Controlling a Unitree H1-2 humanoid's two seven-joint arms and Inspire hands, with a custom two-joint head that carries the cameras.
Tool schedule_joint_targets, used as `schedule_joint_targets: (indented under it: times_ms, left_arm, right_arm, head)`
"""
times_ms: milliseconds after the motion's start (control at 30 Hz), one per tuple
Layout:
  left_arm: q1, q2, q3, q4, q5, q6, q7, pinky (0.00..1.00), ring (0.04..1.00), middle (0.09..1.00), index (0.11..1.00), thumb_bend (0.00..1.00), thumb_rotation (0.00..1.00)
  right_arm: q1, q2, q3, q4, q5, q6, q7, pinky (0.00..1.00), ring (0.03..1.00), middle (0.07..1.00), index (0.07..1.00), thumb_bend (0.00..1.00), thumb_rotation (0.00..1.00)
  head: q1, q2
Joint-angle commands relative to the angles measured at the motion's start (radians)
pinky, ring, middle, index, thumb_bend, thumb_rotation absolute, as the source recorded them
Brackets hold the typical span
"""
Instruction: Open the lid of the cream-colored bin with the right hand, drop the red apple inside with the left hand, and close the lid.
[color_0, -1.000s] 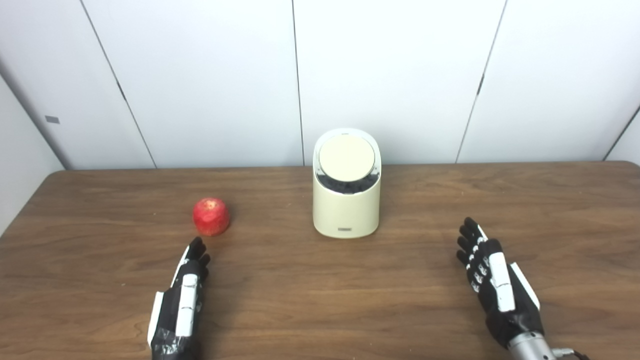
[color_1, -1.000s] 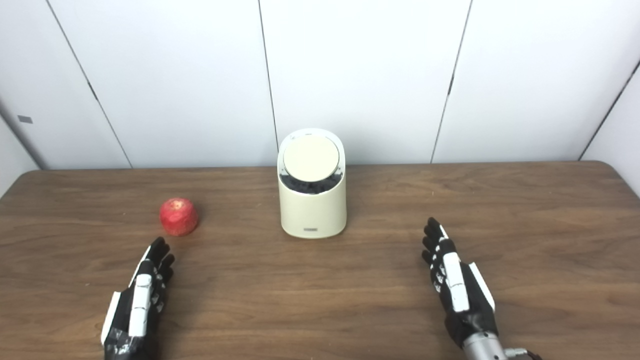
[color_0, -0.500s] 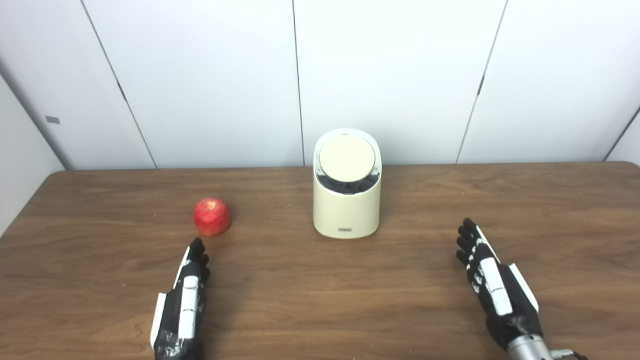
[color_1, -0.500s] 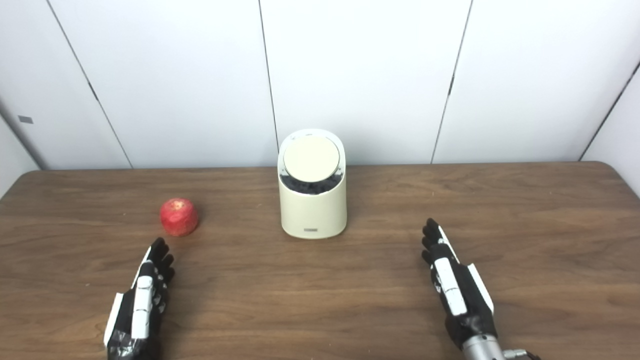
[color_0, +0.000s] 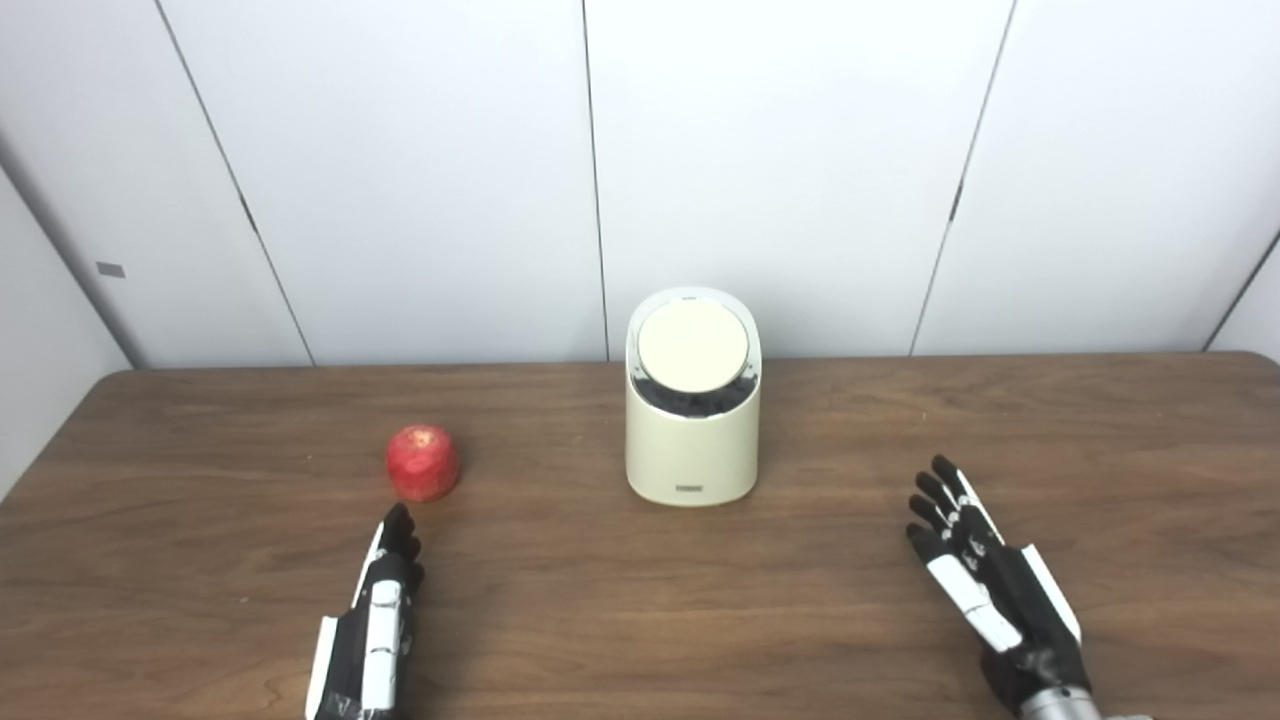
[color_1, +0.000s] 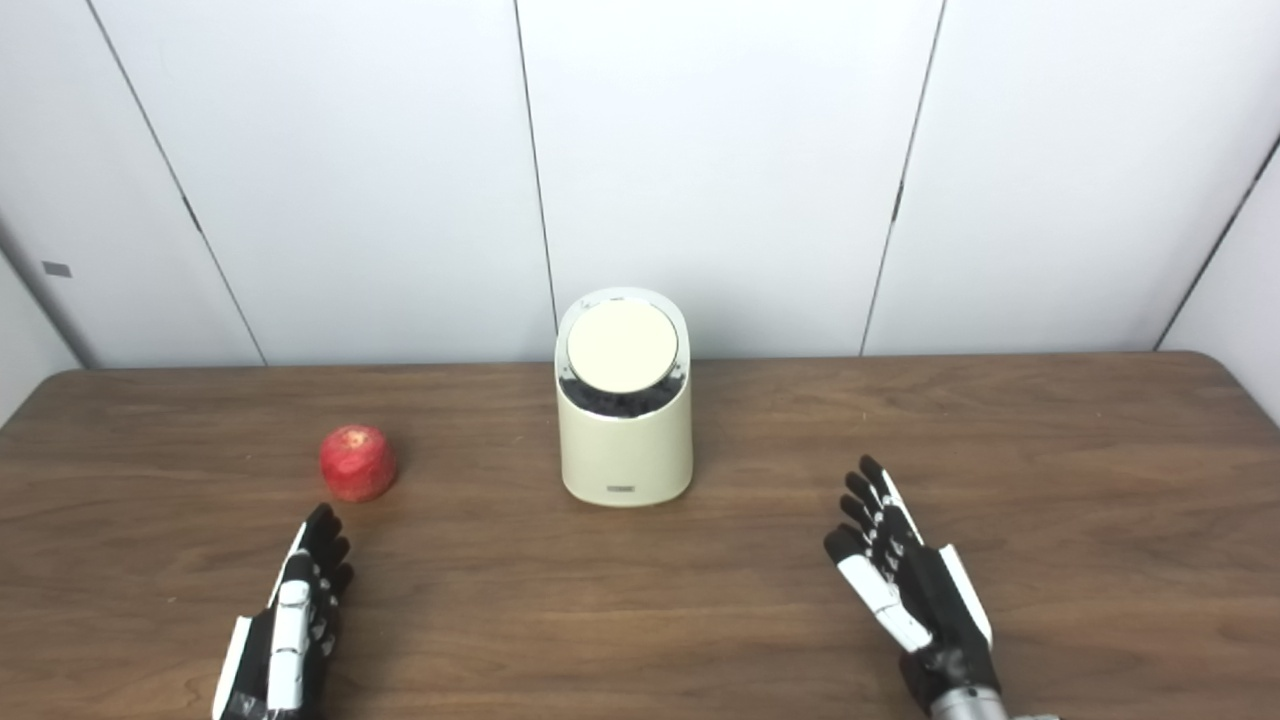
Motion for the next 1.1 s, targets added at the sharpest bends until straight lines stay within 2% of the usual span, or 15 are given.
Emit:
schedule_joint_targets:
  times_ms: [0,133,267,400,467,567,733,933,1067]
  left_arm:
    - [0.008,-0.015,-0.018,0.026,0.007,-0.023,-0.002,1.0,0.997,0.995,1.0,0.45,0.93]
    - [0.013,-0.023,-0.021,0.023,0.012,-0.023,0.005,1.0,0.991,0.988,0.996,0.43,0.91]
    - [0.019,-0.024,-0.028,0.019,0.019,-0.027,0.008,1.0,0.997,0.988,0.997,0.42,0.92]
    - [0.026,-0.028,-0.036,0.013,0.022,-0.027,0.01,1.0,0.998,0.987,1.0,0.41,0.91]
    - [0.029,-0.031,-0.039,0.008,0.022,-0.025,0.012,1.0,0.995,0.983,0.999,0.41,0.89]
    - [0.031,-0.036,-0.041,0.008,0.02,-0.024,0.015,1.0,0.996,0.986,0.998,0.42,0.89]
    - [0.031,-0.038,-0.045,0.008,0.016,-0.025,0.013,1.0,0.996,0.987,1.0,0.42,0.89]
    - [0.03,-0.042,-0.045,0.011,0.015,-0.032,0.016,1.0,0.994,0.985,1.0,0.43,0.9]
    - [0.034,-0.048,-0.047,0.003,0.011,-0.026,0.018,1.0,0.997,0.988,1.0,0.43,0.86]
  right_arm:
    - [-0.07,0.005,0.007,-0.023,-0.016,-0.013,-0.013,0.88,0.932,0.954,0.966,0.77,0.66]
    - [-0.148,0.009,0.013,0.013,-0.028,-0.008,-0.017,0.93,0.96,0.965,0.965,0.85,0.62]
    - [-0.235,0.009,0.028,0.04,-0.064,-0.006,-0.026,0.99,0.974,0.966,0.959,0.85,0.56]
    - [-0.327,0.007,0.038,0.066,-0.072,-0.004,-0.021,1.0,0.98,0.966,0.952,0.9,0.51]
    - [-0.371,0.001,0.045,0.081,-0.078,-0.008,-0.014,1.0,0.981,0.97,0.96,0.87,0.48]
    - [-0.428,0.005,0.056,0.068,-0.095,0.044,-0.014,1.0,0.986,0.971,0.955,0.88,0.45]
    - [-0.517,0.017,0.09,0.079,-0.163,0.092,-0.03,0.99,0.974,0.956,0.935,0.9,0.4]
    - [-0.61,0.034,0.129,0.144,-0.221,0.116,-0.037,0.94,0.961,0.946,0.922,0.91,0.37]
    - [-0.656,0.045,0.144,0.198,-0.242,0.113,-0.04,0.9,0.95,0.937,0.918,0.91,0.34]
  head:
    - [0.005,-0.003]
    - [0.005,-0.006]
    - [0.004,-0.005]
    - [0.009,-0.007]
    - [0.011,-0.006]
    - [0.014,-0.006]
    - [0.014,-0.003]
    - [0.017,0.002]
    - [0.016,0.005]
